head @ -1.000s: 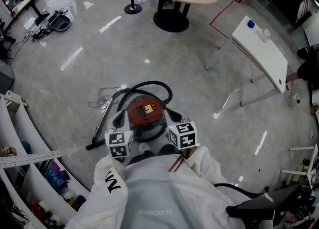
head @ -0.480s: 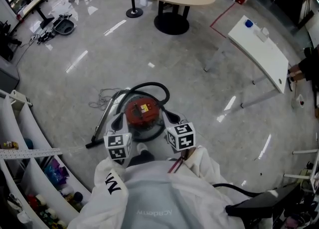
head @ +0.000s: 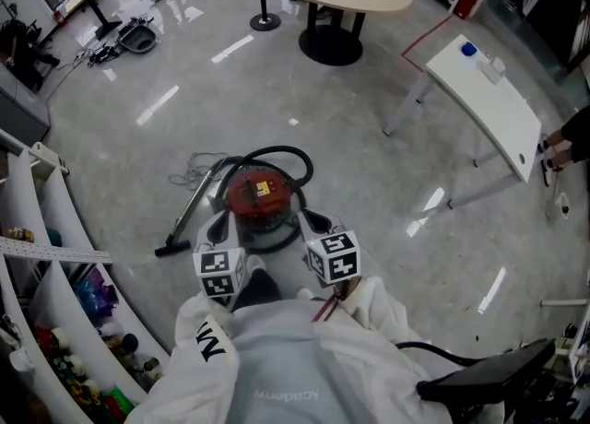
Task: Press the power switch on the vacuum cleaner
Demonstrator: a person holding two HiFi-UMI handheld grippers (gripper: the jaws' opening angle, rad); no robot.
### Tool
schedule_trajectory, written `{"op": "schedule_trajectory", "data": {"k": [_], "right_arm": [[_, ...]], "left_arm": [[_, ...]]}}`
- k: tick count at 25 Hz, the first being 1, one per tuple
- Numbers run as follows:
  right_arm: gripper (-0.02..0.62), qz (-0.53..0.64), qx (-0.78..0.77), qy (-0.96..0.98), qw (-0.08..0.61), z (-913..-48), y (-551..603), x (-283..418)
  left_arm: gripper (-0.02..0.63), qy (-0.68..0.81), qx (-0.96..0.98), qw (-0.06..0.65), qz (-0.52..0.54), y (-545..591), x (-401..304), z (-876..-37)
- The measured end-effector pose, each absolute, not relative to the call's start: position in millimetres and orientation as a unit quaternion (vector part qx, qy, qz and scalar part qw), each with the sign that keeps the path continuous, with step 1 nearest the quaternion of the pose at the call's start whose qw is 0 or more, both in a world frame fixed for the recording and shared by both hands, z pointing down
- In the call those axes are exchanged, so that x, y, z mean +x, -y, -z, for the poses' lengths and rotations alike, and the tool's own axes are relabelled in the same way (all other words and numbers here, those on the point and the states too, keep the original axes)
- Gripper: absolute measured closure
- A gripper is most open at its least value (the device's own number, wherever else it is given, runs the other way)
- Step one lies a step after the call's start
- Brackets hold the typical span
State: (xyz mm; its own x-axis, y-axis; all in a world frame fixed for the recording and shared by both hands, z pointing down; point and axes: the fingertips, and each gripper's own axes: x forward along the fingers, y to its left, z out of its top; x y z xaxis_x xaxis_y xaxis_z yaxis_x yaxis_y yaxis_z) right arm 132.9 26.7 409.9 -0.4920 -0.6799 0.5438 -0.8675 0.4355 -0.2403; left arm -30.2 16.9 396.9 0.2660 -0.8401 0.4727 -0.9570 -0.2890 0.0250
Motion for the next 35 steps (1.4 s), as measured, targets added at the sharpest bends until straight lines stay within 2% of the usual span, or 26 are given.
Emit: {"op": "schedule_trajectory", "data": {"k": [16, 35], "right_arm": [[0.595, -0.231, 0.434, 0.851, 0.183, -403.6, -101.3, 153.4], [0.595, -0.252, 0.430, 0.849, 0.177, -408.1, -130.2, 139.1]], "left_arm": [[0.606, 0.609, 0.760, 0.143, -0.175, -103.0, -6.0, -390.9], [0.606, 0.597, 0.764, 0.156, -0.189, -131.3, -9.0, -394.3]]}}
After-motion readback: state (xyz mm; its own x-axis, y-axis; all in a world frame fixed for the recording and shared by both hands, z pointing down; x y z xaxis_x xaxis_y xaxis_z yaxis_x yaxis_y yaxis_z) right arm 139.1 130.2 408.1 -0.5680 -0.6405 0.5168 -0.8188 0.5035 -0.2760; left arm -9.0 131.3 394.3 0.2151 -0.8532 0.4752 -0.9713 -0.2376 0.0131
